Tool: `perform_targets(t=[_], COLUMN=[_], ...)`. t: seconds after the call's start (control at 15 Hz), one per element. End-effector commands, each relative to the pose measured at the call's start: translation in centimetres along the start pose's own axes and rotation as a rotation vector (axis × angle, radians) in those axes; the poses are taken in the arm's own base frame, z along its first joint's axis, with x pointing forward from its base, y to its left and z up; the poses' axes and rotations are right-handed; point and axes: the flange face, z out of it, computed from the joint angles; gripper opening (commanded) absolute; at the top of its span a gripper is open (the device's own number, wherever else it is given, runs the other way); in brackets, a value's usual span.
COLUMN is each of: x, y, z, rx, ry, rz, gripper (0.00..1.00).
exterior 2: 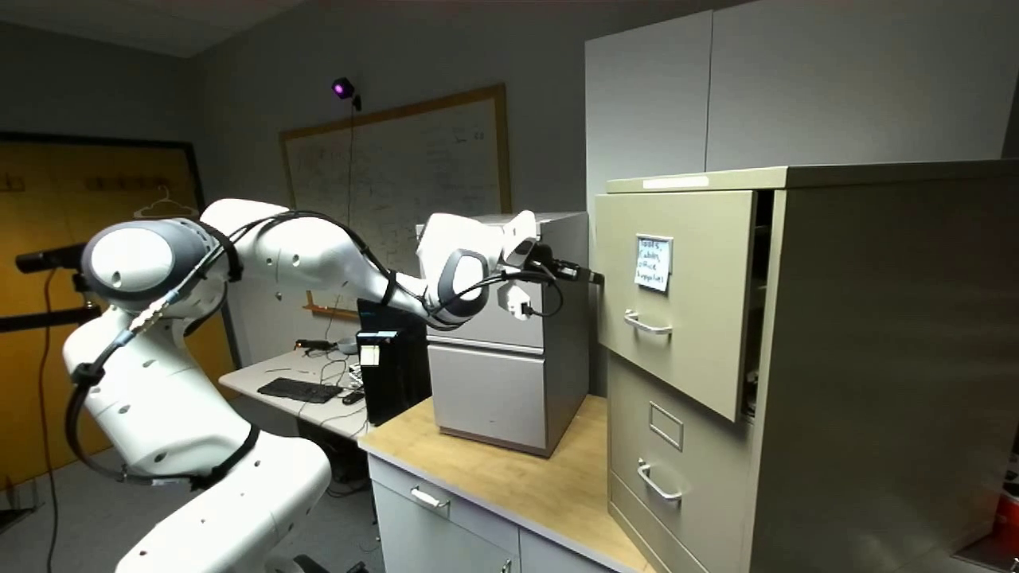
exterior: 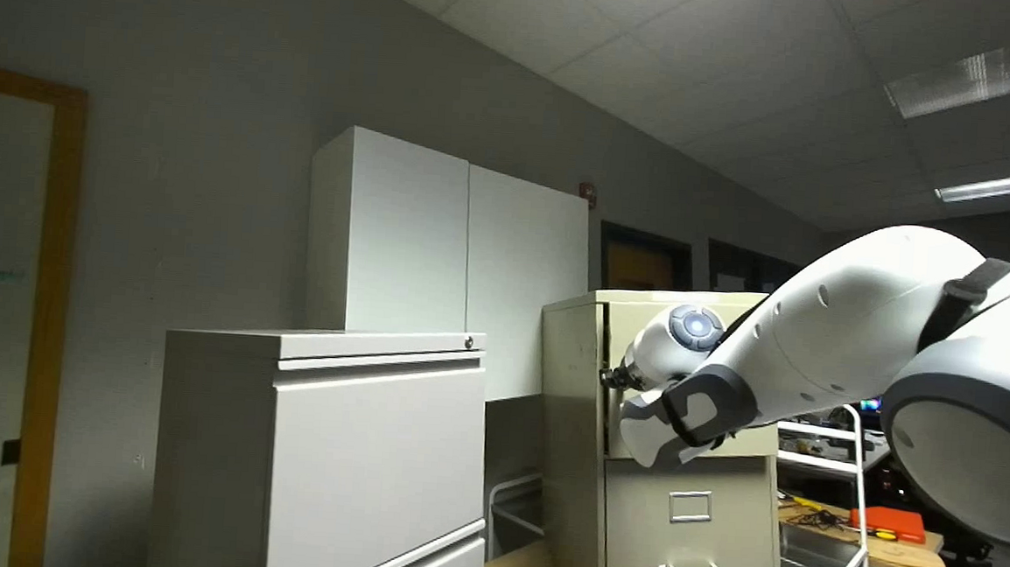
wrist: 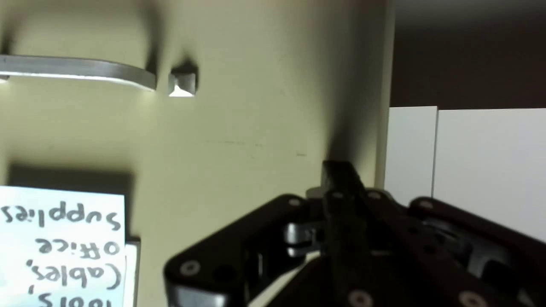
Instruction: Close the top drawer of the right cabinet
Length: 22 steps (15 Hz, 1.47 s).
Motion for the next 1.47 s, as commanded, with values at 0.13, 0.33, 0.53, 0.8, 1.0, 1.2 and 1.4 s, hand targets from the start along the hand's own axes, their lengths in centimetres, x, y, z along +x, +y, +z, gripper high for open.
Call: perform_targets(t=[0.13,0.33,0.53,0.8,1.0,1.2,1.4], x=[-1.3,-2.0,-2.5,-3.7,-2.9,-1.1,0.1], y=[-0.3,-0.9,-4.0,-9.0,-5.0,1.8,7.6], z=[3.0,1.1,0.5,-3.2,-6.5,-8.4,-10.3], rx=[0.114,0.138,0.252,0.432,0.419,0.306,0.212], ry=[-0.071,-0.071,-0.141,-0.272,-0.306,-0.268,-0.243], rz=[0.047,0.049,0.091,0.156,0.198,0.261,0.303], gripper=[0.0,0.0,0.0,0.0,0.0,0.0,0.0])
